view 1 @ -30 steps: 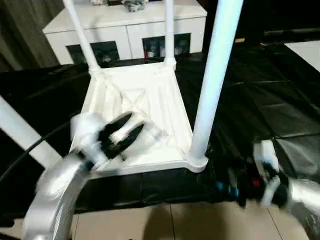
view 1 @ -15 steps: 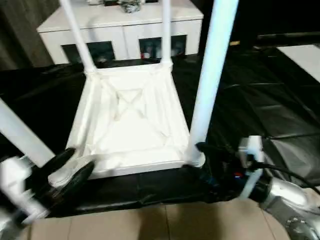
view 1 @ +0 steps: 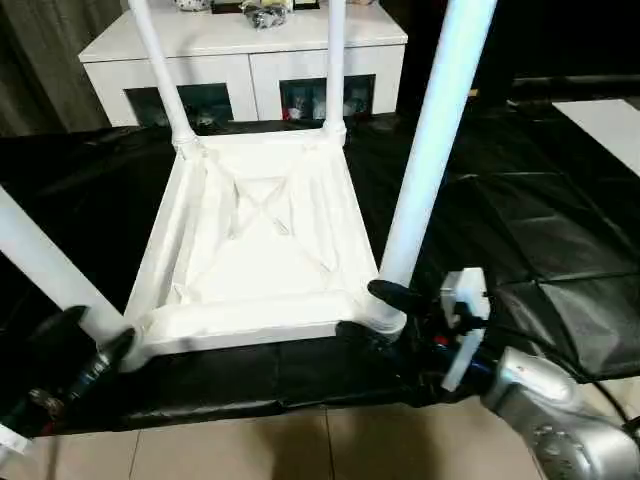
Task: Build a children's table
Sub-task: Flip table
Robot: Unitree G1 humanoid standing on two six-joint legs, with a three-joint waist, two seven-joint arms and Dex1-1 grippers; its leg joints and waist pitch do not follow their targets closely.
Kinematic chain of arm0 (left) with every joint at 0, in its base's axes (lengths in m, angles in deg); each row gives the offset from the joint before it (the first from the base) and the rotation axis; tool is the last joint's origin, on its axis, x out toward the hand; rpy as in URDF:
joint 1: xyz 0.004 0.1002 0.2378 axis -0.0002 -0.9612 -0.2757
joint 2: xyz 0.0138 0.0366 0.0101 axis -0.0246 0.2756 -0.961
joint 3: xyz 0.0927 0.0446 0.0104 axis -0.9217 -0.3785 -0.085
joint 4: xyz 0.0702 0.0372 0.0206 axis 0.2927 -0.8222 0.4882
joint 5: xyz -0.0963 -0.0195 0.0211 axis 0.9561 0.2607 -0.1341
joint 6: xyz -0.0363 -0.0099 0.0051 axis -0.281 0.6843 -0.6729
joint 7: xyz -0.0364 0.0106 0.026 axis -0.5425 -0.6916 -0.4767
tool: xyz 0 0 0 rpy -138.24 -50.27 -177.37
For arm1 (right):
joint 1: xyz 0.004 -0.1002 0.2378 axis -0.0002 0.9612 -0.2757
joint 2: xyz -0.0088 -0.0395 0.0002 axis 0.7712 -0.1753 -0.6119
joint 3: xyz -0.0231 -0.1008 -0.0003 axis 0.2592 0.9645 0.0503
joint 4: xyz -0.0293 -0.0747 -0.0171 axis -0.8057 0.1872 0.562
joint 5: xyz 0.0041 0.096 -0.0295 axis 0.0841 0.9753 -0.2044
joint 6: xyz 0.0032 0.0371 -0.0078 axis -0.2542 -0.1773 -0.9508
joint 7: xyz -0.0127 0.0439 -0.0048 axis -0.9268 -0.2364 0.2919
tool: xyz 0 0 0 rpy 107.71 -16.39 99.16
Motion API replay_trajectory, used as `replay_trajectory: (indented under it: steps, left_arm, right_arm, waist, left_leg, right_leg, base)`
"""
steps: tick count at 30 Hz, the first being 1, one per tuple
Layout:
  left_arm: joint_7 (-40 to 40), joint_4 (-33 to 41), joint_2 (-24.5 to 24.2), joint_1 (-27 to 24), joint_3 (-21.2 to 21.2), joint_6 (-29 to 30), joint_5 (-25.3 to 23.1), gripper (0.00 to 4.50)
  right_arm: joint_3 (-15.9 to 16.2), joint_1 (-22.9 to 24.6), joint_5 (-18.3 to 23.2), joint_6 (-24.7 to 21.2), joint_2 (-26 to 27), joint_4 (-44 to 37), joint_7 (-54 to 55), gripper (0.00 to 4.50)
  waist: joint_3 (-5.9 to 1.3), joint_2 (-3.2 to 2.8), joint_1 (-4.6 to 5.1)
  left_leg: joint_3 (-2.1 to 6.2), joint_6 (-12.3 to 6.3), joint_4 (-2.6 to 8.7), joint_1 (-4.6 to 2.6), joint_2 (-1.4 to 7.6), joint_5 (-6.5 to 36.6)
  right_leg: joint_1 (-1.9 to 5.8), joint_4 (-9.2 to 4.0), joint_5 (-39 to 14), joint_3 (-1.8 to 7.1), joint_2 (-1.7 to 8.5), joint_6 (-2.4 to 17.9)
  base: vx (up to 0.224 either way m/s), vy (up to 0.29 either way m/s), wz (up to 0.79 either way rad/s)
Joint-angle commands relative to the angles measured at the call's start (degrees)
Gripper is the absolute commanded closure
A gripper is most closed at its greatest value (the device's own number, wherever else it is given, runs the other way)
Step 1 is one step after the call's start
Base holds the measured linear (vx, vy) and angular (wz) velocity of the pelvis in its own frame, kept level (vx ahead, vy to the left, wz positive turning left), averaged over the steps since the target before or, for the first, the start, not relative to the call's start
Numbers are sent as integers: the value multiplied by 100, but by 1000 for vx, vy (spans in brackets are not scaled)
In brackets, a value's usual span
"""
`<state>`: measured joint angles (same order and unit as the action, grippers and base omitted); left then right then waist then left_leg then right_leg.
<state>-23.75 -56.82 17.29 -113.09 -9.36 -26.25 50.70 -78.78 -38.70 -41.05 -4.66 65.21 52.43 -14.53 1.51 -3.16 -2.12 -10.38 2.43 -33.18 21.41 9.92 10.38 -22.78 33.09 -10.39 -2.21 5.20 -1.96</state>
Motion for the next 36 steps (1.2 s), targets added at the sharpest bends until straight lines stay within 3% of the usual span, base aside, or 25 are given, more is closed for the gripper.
replay_trajectory:
  steps: [1,2,3,4,5,10,13,15,17,18,19,20,22,23,26,27,28,32,33,36]
  left_arm:
    - [51,-38,-43,-87,130,-33,54,2]
    - [40,-4,-52,-138,108,8,95,2]
    - [128,61,6,-161,105,-15,118,2]
    - [161,71,27,-155,110,-31,122,2]
    - [174,75,36,-152,112,-37,123,2]
    - [515,32,76,188,101,-91,43,2]
    - [835,-12,16,475,-54,-147,-290,2]
    - [1319,-143,-11,981,-307,-89,-616,2]
    - [1363,-168,-14,1075,-372,-54,-635,2]
    - [1478,-256,-57,1172,-471,9,-803,2]
    - [1480,-280,-63,1197,-496,0,-834,2]
    - [1585,-346,-52,1318,-535,60,-847,2]
    - [1692,-435,-72,1469,-590,54,-970,2]
    - [1731,-470,-66,1586,-617,84,-962,2]
    - [1866,-511,12,1945,-797,158,-947,2]
    - [1909,-527,31,1995,-839,147,-958,2]
    - [1938,-543,40,2032,-867,141,-970,2]
    - [2078,-651,143,2149,-988,98,-1055,2]
    - [2094,-667,158,2163,-997,97,-1064,2]
    - [2122,-686,202,2175,-1042,104,-1057,2]
  right_arm:
    - [-23,-53,-75,70,-37,16,71,0]
    - [5,-48,-90,73,-41,15,36,0]
    - [27,-41,-141,116,-49,39,14,0]
    - [29,-41,-161,136,-53,51,18,0]
    - [29,-41,-169,144,-54,55,20,0]
    - [-85,-171,-238,285,20,238,157,0]
    - [-96,-196,-230,295,65,246,179,0]
    - [-132,-61,12,311,94,68,-15,0]
    - [-166,-5,87,308,99,25,-47,0]
    - [-165,114,133,352,30,-27,-151,0]
    - [-156,154,136,371,0,-43,-189,0]
    - [-110,297,119,457,-118,-84,-325,0]
    - [-133,391,29,593,-155,-86,-320,0]
    - [-189,437,21,667,-135,-115,-287,0]
    - [-498,557,-40,1048,0,-230,-109,0]
    - [-608,555,-30,1141,67,-230,-28,0]
    - [-682,546,-26,1203,110,-226,29,0]
    - [-894,494,-18,1468,147,-216,212,0]
    - [-896,465,-107,1557,153,-200,272,0]
    - [-914,171,-705,1971,315,7,781,0]
  waist:
    - [-122,-29,-11]
    - [-112,-9,-8]
    - [-101,-25,-12]
    - [-97,8,-8]
    - [-87,-12,-8]
    - [-107,13,-29]
    - [-110,26,-29]
    - [-117,-44,-41]
    - [-123,-7,-39]
    - [-117,-15,-25]
    - [-123,-72,-32]
    - [-125,-83,-28]
    - [-132,-49,-14]
    - [-135,-166,-12]
    - [-139,-120,16]
    - [-130,-172,14]
    - [-129,-152,26]
    - [-159,-192,29]
    - [-162,-204,25]
    - [-178,-158,30]
  left_leg:
    - [191,358,562,-107,251,3195]
    - [194,355,567,-111,255,3254]
    - [192,366,565,-138,251,3381]
    - [187,367,556,-151,248,3449]
    - [200,384,559,-169,242,3545]
    - [201,383,557,-180,243,3461]
    - [212,406,564,-182,245,3475]
    - [221,434,557,-216,237,3507]
    - [225,408,553,-197,230,3472]
    - [230,415,569,-156,241,3441]
    - [243,425,566,-157,238,3436]
    - [236,411,565,-156,245,3411]
    - [229,387,548,-156,237,3364]
    - [247,414,547,-163,230,3381]
    - [221,367,517,-188,223,3435]
    - [243,360,532,-163,226,3406]
    - [243,350,534,-146,228,3388]
    - [208,224,499,-120,213,2993]
    - [201,199,493,-123,214,2926]
    - [191,207,491,-105,213,2756]
  right_leg:
    - [38,-513,-2769,175,195,419]
    - [31,-521,-2818,178,186,381]
    - [2,-541,-2943,182,180,351]
    - [-14,-561,-3034,179,178,330]
    - [-15,-576,-3184,173,183,292]
    - [-11,-563,-2969,178,170,320]
    - [1,-551,-2871,170,155,308]
    - [-1,-539,-2786,164,153,303]
    - [29,-538,-2758,159,162,315]
    - [55,-532,-2709,156,168,342]
    - [65,-508,-2677,155,175,346]
    - [70,-505,-2611,165,179,361]
    - [69,-518,-2582,166,184,430]
    - [77,-492,-2549,157,189,475]
    - [57,-536,-2554,149,187,536]
    - [79,-504,-2539,145,196,577]
    - [87,-503,-2526,143,195,578]
    - [117,-477,-2297,154,202,648]
    - [116,-474,-2271,154,200,665]
    - [112,-455,-2253,144,200,674]
  base:
    - [0,0,0]
    - [0,0,0]
    - [0,0,0]
    - [0,0,0]
    - [0,0,0]
    - [0,0,0]
    - [0,0,0]
    - [0,0,0]
    - [0,0,0]
    - [0,0,0]
    - [0,0,0]
    - [0,0,0]
    - [0,0,0]
    - [0,0,0]
    - [0,0,0]
    - [0,0,0]
    - [0,0,0]
    - [0,0,0]
    - [0,0,0]
    - [0,0,0]
